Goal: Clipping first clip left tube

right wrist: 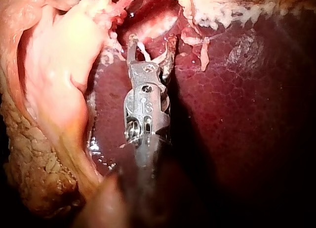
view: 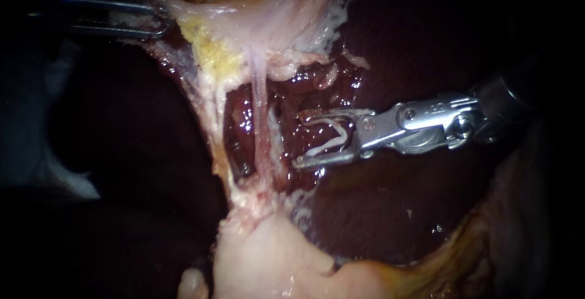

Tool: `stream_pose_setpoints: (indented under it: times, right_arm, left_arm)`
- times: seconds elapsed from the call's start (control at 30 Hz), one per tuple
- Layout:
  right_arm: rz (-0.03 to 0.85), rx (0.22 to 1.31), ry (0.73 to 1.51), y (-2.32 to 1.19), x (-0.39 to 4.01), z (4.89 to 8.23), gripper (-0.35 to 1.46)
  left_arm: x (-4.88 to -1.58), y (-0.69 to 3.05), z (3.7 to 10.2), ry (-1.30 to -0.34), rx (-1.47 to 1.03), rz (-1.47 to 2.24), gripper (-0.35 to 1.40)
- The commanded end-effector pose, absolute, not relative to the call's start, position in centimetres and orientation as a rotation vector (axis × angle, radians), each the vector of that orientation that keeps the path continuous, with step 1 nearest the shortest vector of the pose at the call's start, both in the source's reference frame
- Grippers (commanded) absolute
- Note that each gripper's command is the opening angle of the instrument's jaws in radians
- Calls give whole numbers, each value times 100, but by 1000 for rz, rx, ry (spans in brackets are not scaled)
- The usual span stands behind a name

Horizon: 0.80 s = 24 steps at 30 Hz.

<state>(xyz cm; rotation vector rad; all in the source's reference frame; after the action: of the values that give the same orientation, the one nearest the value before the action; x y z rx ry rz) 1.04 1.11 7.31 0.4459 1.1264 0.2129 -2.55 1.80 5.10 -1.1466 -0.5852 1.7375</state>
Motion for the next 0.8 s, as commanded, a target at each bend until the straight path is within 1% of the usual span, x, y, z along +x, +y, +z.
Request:
stream_pose_setpoints:
  times: [0.03, 0.47, 0.67, 0.8]
  right_arm:
    - [213, 446, 1126, 111, 104, 731, 49]
    - [211, 448, 1127, 107, 105, 727, 50]
    - [215, 457, 1128, 101, 107, 715, 50]
    - [225, 470, 1128, 97, 108, 701, 50]
  left_arm:
    - [-255, 180, 510, -585, -1147, 1738, -35]
    - [-254, 180, 510, -586, -1147, 1738, -35]
    - [-254, 180, 510, -586, -1147, 1738, -35]
    - [-254, 180, 510, -586, -1147, 1738, -35]
